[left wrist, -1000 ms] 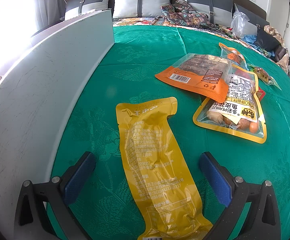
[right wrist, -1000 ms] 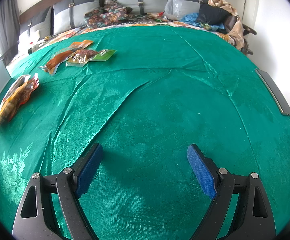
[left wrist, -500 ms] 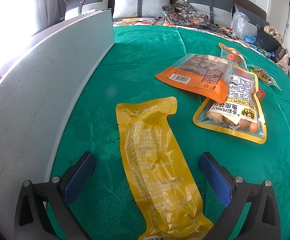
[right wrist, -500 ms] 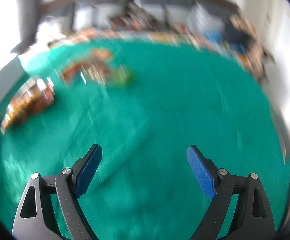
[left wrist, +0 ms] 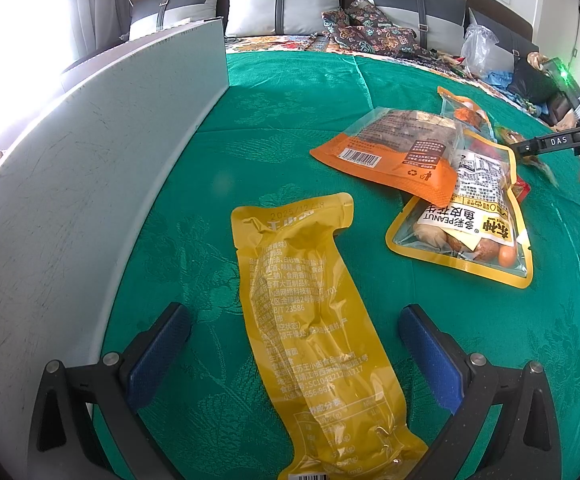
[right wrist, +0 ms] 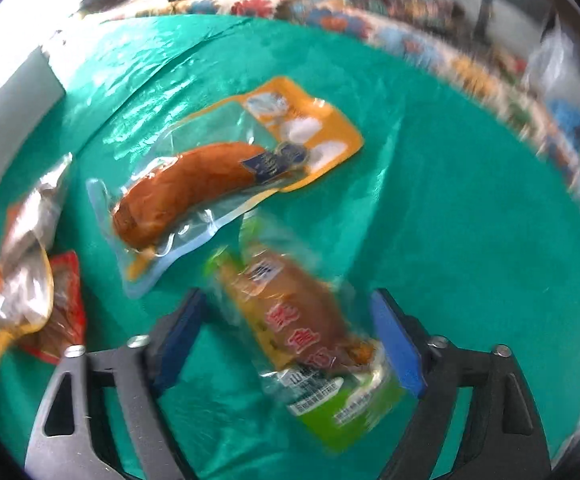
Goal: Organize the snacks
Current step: 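Grasp the yellow sausage pack with the left tool while right tool grasps green-labelled fish snack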
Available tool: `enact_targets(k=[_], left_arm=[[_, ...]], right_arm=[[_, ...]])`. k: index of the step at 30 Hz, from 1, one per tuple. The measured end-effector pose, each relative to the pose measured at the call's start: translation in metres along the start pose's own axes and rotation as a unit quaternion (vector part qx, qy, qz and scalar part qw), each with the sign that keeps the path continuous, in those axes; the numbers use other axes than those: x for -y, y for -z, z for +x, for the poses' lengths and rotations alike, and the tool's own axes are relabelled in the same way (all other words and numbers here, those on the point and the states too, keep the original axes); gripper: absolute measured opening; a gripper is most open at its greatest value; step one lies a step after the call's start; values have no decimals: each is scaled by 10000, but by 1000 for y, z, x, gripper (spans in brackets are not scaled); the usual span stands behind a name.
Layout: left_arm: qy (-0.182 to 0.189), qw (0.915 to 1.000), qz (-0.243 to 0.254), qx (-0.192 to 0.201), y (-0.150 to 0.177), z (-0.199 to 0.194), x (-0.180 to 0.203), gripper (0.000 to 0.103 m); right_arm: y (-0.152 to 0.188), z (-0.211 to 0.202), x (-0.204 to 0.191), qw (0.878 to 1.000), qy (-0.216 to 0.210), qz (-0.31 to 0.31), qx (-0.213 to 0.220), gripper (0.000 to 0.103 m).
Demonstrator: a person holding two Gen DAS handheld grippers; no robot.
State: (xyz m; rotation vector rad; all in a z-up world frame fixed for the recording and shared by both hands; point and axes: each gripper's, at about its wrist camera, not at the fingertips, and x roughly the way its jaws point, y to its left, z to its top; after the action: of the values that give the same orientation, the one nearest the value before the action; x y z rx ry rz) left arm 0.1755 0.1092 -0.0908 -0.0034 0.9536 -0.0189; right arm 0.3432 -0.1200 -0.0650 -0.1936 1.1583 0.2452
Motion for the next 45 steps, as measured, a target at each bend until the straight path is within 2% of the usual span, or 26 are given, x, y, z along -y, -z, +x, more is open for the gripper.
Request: enact_targets(k=[1, 3, 6, 9, 12, 15, 19, 22, 24, 25, 26, 27, 31, 35, 41, 45], left_arm=[[0, 10000, 0, 0, 0, 0, 0, 103], [-2, 10000, 0, 0, 0, 0, 0, 103], [-2, 10000, 1, 1, 0, 0, 0, 103], [-2, 10000, 0, 1, 0, 0, 0, 103], [-4, 10000, 2, -1, 0, 0, 0, 103], [14, 10000, 47, -61, -1, 0, 0, 103], [45, 9973, 96, -731, -8, 2, 0, 103], [82, 9940, 119, -1089, -5, 0, 0, 102], [138, 9931, 246, -1135, -1, -6, 2, 92], [212, 9940, 319, -1027, 0, -12, 4, 66], [236, 9942, 498, -924, 1, -18, 7, 50], [155, 9931, 659, -959, 2, -20, 9, 49], [358, 9933, 670, -867, 15, -29, 8, 48], [857, 9940, 235, -638, 21, -55, 3, 48], [1412, 9899, -141, -36, 15, -110, 4, 48], [1649, 9856, -327, 149, 8, -130, -4, 48]], right_arm=[[3, -4, 1, 9999, 78, 81, 26, 57], [11, -12, 5, 9983, 28, 572, -83, 48], [40, -32, 0, 9912, -150, 1305, -173, 47], [87, -61, -21, 9814, -555, 1835, 56, 47], [136, -86, -46, 9732, -896, 2093, 318, 47], [184, -106, -58, 9529, -1346, 2658, 574, 47], [236, -119, -64, 9310, -1591, 3199, 752, 47], [252, -126, -68, 9278, -1633, 3262, 788, 47], [256, -130, -68, 9273, -1630, 3267, 826, 47], [257, -133, -70, 9267, -1628, 3280, 850, 47], [257, -136, -70, 9248, -1653, 3305, 901, 47], [257, -139, -68, 9235, -1685, 3314, 944, 47], [261, -154, -70, 9198, -1775, 3306, 1147, 47], [264, -169, -73, 9128, -1884, 3370, 1334, 47], [262, -168, -78, 9182, -1755, 3314, 1272, 47], [250, -174, -91, 9245, -1757, 3099, 1355, 47]])
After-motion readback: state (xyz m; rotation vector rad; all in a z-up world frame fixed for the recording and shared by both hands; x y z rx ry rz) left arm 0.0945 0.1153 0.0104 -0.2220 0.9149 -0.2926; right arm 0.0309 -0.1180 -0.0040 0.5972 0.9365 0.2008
